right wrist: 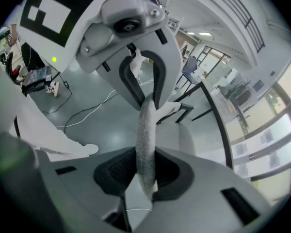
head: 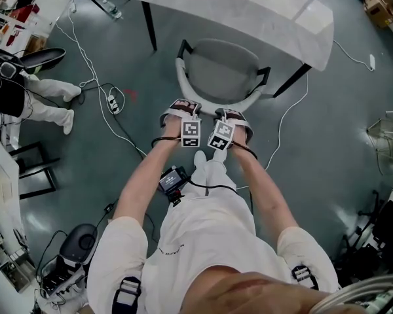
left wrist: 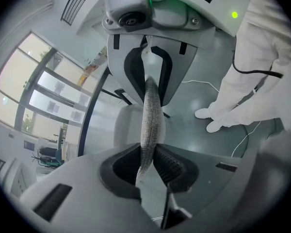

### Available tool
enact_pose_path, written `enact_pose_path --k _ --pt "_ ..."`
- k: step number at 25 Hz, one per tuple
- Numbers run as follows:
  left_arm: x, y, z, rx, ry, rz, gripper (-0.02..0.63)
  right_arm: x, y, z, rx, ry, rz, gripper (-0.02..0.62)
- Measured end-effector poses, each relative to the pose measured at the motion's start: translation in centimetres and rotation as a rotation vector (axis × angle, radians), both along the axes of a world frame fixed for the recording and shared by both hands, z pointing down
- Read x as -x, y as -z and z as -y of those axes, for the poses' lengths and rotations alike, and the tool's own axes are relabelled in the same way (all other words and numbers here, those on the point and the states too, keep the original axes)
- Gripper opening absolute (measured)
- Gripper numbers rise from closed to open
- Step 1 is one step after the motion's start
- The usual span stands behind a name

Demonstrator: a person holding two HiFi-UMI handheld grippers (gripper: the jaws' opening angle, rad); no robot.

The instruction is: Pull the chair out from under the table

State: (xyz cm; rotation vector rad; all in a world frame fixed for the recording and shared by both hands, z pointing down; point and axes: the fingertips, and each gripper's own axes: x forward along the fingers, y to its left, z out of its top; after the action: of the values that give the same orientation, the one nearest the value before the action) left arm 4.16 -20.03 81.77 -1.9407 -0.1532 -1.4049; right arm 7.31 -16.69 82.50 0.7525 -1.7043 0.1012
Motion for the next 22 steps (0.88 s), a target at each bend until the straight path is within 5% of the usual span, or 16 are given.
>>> enact_pose_path --k 22 --pt "4.8 0.5 -8.2 0.062 0.054 0.025 0.074 4.9 0.7 -8.2 0.053 0.014 0.014 0.089"
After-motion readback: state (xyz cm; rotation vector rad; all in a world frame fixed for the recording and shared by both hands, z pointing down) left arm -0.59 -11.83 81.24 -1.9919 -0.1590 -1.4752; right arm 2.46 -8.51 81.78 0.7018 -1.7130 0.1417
